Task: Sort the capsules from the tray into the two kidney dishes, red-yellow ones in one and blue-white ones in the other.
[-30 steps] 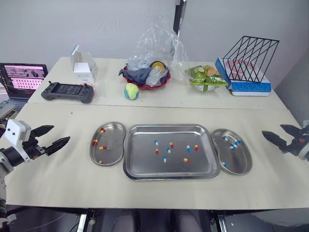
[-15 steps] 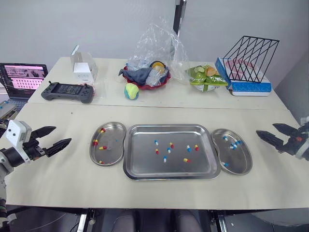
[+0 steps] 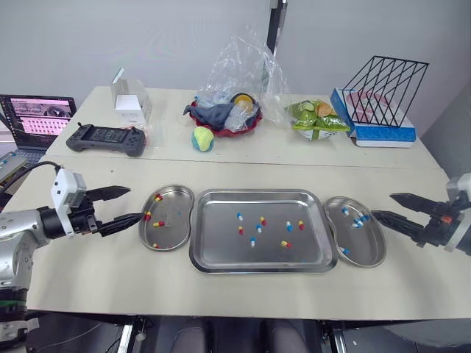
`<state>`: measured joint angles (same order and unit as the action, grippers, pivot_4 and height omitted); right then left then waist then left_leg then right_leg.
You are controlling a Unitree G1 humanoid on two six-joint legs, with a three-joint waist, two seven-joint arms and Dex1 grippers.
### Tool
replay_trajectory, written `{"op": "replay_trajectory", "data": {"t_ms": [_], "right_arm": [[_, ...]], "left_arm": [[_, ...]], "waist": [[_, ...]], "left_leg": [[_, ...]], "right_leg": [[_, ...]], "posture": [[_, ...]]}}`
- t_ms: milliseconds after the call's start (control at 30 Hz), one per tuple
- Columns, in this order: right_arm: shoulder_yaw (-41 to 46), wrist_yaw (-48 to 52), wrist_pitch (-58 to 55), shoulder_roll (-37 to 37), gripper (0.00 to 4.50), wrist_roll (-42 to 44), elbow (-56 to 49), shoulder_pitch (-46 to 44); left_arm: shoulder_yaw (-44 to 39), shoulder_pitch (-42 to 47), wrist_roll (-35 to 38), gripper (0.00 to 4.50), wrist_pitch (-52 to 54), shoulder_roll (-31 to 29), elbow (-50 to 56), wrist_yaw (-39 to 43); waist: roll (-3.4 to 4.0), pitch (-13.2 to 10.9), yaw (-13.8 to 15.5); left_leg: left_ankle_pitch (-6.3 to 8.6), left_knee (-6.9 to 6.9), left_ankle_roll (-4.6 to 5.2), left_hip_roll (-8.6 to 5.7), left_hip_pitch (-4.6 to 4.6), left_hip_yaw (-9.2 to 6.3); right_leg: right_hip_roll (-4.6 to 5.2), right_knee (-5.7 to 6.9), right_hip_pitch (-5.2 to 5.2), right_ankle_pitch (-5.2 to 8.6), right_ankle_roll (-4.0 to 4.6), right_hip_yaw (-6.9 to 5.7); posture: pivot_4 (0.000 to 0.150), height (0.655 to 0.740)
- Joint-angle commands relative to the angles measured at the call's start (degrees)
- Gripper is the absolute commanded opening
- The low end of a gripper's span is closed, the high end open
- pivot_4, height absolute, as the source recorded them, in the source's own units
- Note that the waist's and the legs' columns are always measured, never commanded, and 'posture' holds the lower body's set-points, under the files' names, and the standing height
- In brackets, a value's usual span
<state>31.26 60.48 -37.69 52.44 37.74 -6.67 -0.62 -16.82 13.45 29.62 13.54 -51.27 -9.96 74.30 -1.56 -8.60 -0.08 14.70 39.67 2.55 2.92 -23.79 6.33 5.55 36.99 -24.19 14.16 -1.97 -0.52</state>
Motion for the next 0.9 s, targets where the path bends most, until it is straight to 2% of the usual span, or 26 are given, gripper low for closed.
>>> {"op": "replay_trajectory", "data": {"t_ms": [33, 200, 367, 533, 733, 900], "right_arm": [[3.25, -1.42, -2.05, 0.66, 4.48, 2.7, -4.36, 0.96], [4.12, -2.26, -2.83, 0.58, 4.48, 3.51, -5.88, 2.12], [5.55, -3.11, -2.87, -0.26, 4.48, 3.83, -8.0, 4.55], [6.1, -4.0, -2.67, -0.76, 4.48, 3.99, -9.4, 6.48], [7.33, -4.97, -2.4, -1.38, 4.48, 4.38, -10.81, 8.97], [9.17, -6.1, -1.99, -2.43, 4.48, 4.45, -12.41, 11.68]], "left_arm": [[0.36, 1.7, 1.45, 4.5, 1.47, -0.75, 2.51, 1.43], [1.64, 3.04, 0.39, 4.5, 1.54, -0.72, 2.37, 2.35], [9.63, 7.27, 3.26, 4.5, 10.3, 4.42, 14.66, -1.69], [16.3, 10.65, 1.73, 4.5, 15.05, 7.84, 19.5, -5.03], [27.59, 15.74, -5.94, 4.5, 15.06, 12.35, 18.17, -7.39], [32.64, 17.77, -11.85, 4.5, 14.93, 17.21, 15.85, -12.04]], "waist": [[0.0, 0.0, 0.09], [0.0, 0.0, 0.17], [0.0, 0.0, 1.22], [-0.02, 0.01, 0.92], [-0.01, 0.01, 0.77], [-0.02, 0.0, 0.84]], "left_leg": [[0.0, 0.0, 0.0, 0.0, 0.0, 0.0], [0.0, 0.02, 0.0, -0.05, 0.0, 0.0], [0.01, 0.13, 0.03, -0.07, -0.05, 0.01], [0.02, 0.19, 0.06, -0.1, -0.06, -0.05], [0.01, 0.19, 0.05, -0.13, -0.03, -0.08], [0.02, 0.19, 0.06, -0.14, -0.04, -0.11]], "right_leg": [[0.0, 0.0, 0.0, 0.0, 0.0, 0.01], [-0.05, 0.0, 0.01, 0.0, 0.0, 0.01], [-0.03, -0.02, 0.1, -0.02, -0.1, 0.01], [-0.16, -0.05, 0.13, -0.07, -0.18, 0.14], [-0.22, -0.05, 0.13, -0.07, -0.19, 0.23], [-0.24, -0.06, 0.12, -0.07, -0.19, 0.27]], "posture": [[0.15, 0.7204], [0.15, 0.7204], [0.15, 0.7204], [0.15, 0.7204], [0.15, 0.7204], [0.15, 0.7204]]}}
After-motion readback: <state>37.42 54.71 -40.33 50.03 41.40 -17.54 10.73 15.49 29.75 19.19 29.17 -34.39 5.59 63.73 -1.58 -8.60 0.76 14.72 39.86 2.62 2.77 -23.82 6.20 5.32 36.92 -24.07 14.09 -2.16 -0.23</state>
